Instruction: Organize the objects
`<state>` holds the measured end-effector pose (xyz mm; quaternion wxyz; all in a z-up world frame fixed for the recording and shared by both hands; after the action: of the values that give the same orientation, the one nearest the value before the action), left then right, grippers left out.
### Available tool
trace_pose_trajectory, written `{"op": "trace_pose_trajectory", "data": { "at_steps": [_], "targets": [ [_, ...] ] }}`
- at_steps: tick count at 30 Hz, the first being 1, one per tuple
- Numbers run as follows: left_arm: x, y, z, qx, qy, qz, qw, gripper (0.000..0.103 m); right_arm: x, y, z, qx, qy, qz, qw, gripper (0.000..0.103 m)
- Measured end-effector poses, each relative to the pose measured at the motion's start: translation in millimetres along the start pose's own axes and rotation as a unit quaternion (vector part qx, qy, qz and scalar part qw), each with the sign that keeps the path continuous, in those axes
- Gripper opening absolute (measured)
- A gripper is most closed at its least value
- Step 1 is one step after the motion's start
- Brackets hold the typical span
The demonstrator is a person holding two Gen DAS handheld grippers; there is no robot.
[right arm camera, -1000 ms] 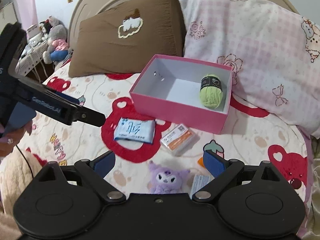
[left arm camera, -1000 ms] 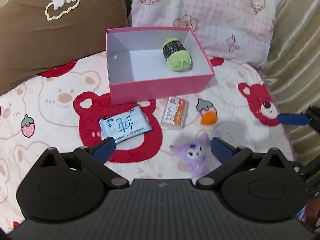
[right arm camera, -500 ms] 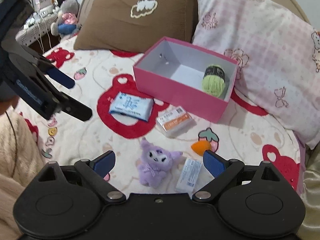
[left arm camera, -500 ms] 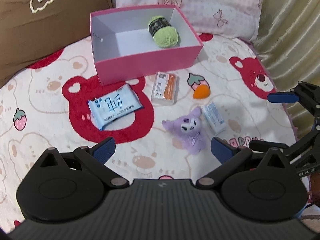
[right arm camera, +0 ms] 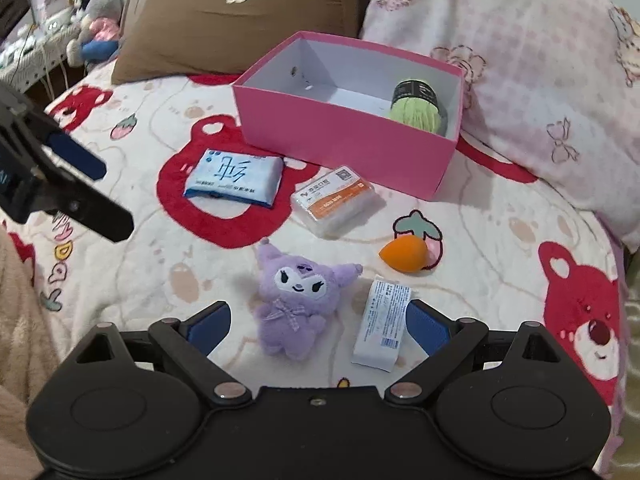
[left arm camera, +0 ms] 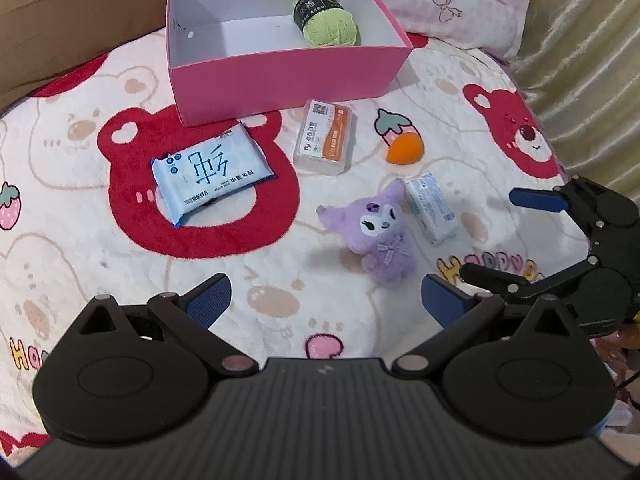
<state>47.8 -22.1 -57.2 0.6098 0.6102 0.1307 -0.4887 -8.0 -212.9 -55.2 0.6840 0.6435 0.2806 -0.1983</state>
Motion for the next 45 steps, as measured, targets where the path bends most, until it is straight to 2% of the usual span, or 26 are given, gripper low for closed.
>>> {"op": "trace_pose_trajectory", "data": {
  "at_steps": [5,12,16,19,23,33,35,37,39,42,45],
  "targets": [
    [16.5,-17.3,8.9,0.029,0.003,0.033,0.9990,0.102,16.1,-19.0,3.5,0.024,-0.003,-0.005,1.000,0.096],
    [36.2,-30.4,13.2,0.010,-0.009,0.063,0.9979,0.101,29.6,-29.2,-9.5,0.042,0.026,0.005,0.999,0.095],
    [45.0,-35.4,14.3,0.009,-0.016,0.084,0.9963,0.101,38.8,-36.6,-26.6,-0.009,0.007,0.004,1.000,0.093],
    [52.4,-37.1,14.4,0.010,-0.003,0.085,0.9963,0.100,47.3,-43.5,-31.7,-0.020,-0.003,0.002,1.000,0.092],
    [56.9,-40.6,12.5,-0.006,-0.015,0.086,0.9962,0.100,57.3,-49.9,-28.9,-0.008,-0.032,0.010,0.999,0.092],
    [71.4,-54.8,8.8,-0.042,-0.047,0.091,0.9939,0.098,65.9,-60.2,-27.5,0.052,0.000,0.023,0.998,0.090],
    [75.4,-55.9,8.7,-0.048,-0.052,0.094,0.9931,0.095,68.5,-61.8,-26.5,0.060,0.000,0.023,0.998,0.086],
    [82.2,-56.3,7.0,-0.072,-0.054,0.090,0.9919,0.093,69.4,-64.1,-24.7,0.068,-0.012,0.030,0.997,0.073],
    [89.3,-56.8,7.0,-0.088,-0.064,0.083,0.9906,0.089,69.9,-66.2,-19.4,0.090,-0.021,0.039,0.995,0.071],
    [95.9,-58.4,12.3,-0.087,-0.069,0.081,0.9905,0.085,73.3,-71.0,-12.5,0.118,-0.012,0.033,0.992,0.064],
    [100.9,-62.1,17.8,-0.089,-0.078,0.090,0.9889,0.065,73.7,-74.9,-13.8,0.113,-0.009,0.031,0.993,0.058]
  ]
}}
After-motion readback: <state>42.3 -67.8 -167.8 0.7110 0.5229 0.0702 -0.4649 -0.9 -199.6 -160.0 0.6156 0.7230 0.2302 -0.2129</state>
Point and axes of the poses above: each gripper's, at about its wrist camera, not at the fingertips, and x roughly the way its jaws point, z to its right, y to its top, the point moved 1 cm from there along x, roughly the way its jaws point, and after that the axes turned 14 degrees about z, right-handed, at the moved point
